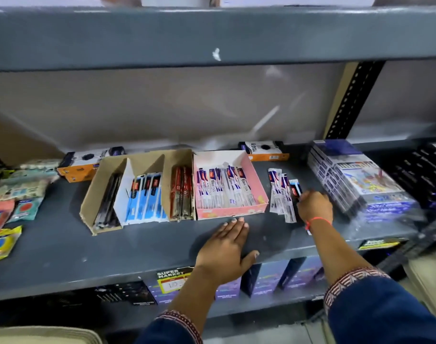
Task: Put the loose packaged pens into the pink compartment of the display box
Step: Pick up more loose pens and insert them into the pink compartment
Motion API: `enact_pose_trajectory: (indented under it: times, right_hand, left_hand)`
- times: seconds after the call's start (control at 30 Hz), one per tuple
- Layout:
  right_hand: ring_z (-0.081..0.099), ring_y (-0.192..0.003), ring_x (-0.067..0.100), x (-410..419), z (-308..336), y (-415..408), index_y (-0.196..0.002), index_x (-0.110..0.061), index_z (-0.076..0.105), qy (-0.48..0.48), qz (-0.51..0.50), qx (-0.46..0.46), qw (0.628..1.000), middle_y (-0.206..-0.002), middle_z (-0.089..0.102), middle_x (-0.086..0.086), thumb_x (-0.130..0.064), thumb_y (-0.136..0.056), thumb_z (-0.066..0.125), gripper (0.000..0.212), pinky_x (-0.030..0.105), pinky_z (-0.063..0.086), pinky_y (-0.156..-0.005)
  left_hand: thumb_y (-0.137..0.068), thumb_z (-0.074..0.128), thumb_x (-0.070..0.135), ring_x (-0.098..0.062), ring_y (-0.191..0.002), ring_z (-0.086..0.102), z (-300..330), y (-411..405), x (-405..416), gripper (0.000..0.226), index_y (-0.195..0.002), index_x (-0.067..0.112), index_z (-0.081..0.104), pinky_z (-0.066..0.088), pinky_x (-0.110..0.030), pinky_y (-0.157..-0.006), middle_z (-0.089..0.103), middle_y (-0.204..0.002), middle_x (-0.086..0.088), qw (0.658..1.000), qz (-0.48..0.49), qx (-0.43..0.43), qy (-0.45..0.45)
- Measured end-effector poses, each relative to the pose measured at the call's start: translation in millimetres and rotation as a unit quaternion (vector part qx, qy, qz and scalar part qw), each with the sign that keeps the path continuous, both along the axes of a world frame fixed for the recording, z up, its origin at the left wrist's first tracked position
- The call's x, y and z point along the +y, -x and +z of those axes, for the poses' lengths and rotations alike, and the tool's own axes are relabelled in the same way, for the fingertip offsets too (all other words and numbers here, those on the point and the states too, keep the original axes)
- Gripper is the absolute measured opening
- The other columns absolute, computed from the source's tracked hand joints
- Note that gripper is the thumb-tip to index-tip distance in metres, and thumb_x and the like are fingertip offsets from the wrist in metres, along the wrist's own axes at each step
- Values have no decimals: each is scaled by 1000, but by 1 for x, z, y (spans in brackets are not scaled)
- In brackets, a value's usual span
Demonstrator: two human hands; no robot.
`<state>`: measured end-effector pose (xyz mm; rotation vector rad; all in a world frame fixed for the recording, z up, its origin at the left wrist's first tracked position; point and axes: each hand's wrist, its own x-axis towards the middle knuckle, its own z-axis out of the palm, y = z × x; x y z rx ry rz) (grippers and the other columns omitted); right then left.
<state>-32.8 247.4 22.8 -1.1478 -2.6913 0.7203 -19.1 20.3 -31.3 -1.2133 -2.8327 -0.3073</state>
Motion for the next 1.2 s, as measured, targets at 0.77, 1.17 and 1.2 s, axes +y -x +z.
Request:
enact_pose_trajectory:
  times: [0.77, 1.17, 1.2]
  right_hand:
    - [58, -38, 1, -35, 64, -10, -71, -16, 58, 567, 78, 253, 780, -45, 67, -5, 11, -82, 54, 29, 11, 42, -39]
    - [66, -48, 3, -134, 86, -24, -69, -12, 64, 617, 228, 244, 713, -52, 71, -3, 14, -77, 59, 28, 12, 53, -48]
    - [66, -48, 3, -137, 88, -22, -68, -12, 64, 616, 233, 246, 711, -52, 71, -3, 15, -77, 59, 28, 11, 53, -48]
  left_hand:
    - [-94, 29, 54, -17, -141, 8, 5, -1, -1, 68, -145, 11, 16, -6, -24, -108, 13, -156, -5, 1000, 12, -8, -8]
    - [-95, 33, 49, -19, -135, 27, 9, -2, -52, 52, -138, 19, 34, 42, -34, -93, 37, -147, -3, 996, 79, -38, -11]
    - [-95, 32, 49, -18, -137, 24, 8, -2, -52, 53, -139, 19, 32, 41, -34, -95, 34, -149, -1, 996, 81, -40, -6]
